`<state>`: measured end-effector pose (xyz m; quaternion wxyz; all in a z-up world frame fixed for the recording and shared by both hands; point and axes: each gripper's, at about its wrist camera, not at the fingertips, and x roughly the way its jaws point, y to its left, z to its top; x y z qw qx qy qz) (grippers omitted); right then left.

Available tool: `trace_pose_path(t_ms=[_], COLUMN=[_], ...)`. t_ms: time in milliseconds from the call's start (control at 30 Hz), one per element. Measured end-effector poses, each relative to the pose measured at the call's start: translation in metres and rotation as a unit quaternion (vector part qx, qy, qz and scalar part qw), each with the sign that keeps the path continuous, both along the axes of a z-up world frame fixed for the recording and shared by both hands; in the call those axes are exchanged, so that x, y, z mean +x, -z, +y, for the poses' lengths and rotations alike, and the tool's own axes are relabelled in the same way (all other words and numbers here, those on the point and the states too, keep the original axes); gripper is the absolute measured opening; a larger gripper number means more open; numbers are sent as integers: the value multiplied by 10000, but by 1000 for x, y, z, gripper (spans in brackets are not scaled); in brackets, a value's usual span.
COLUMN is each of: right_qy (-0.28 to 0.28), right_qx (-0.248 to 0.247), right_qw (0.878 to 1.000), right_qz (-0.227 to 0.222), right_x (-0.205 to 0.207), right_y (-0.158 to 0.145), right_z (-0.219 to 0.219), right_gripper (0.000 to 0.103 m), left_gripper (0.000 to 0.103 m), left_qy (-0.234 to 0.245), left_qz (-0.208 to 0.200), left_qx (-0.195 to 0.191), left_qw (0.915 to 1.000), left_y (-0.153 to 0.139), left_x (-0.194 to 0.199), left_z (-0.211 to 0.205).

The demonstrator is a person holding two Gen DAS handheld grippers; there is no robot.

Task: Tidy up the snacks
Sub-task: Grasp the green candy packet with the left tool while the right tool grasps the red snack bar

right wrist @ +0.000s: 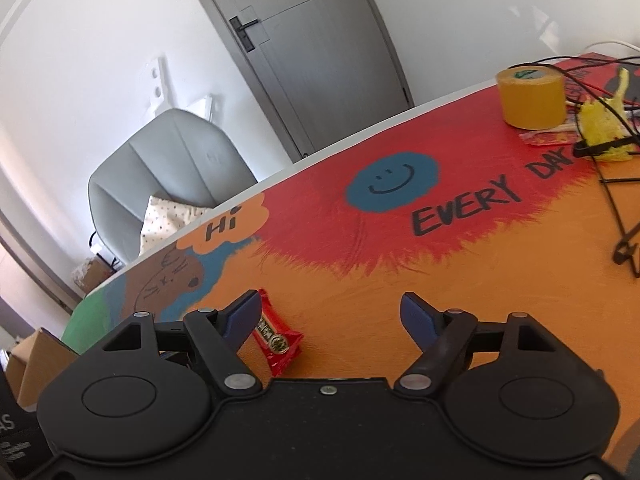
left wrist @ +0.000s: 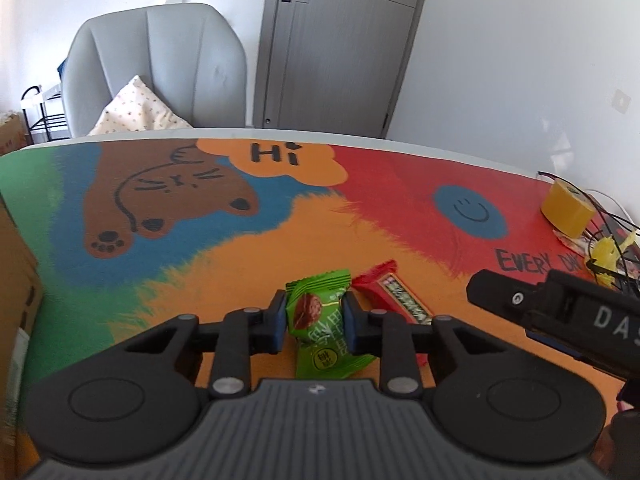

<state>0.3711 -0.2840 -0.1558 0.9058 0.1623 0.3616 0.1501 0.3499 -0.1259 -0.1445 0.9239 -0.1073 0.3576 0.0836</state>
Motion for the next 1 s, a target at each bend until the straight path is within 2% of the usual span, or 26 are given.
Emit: trace_pose_path(t_ms=[467, 767, 933, 1000], right_qy=[-297, -387, -528, -552], right_qx=[-286, -882, -1227, -1344], right_qw=[9991, 9953, 9910, 9894], right_qz=[-32, -121, -70, -84], right_x=[6, 8, 7, 4], right_y=[1, 5, 11, 10], right_z=[36, 62, 73, 75], right_gripper=[74, 65, 28, 25], left_gripper=[27, 27, 27, 27], left_qy=[-332, -550, -614, -637], left_qz=[-123, -166, -133, -146], left_qx=[139, 305, 386, 431], left_qw=[9993, 9979, 9973, 9969], left_y=[-12, -14, -12, -12], left_x=[-13, -21, -24, -26], left_z=[31, 49, 53, 53])
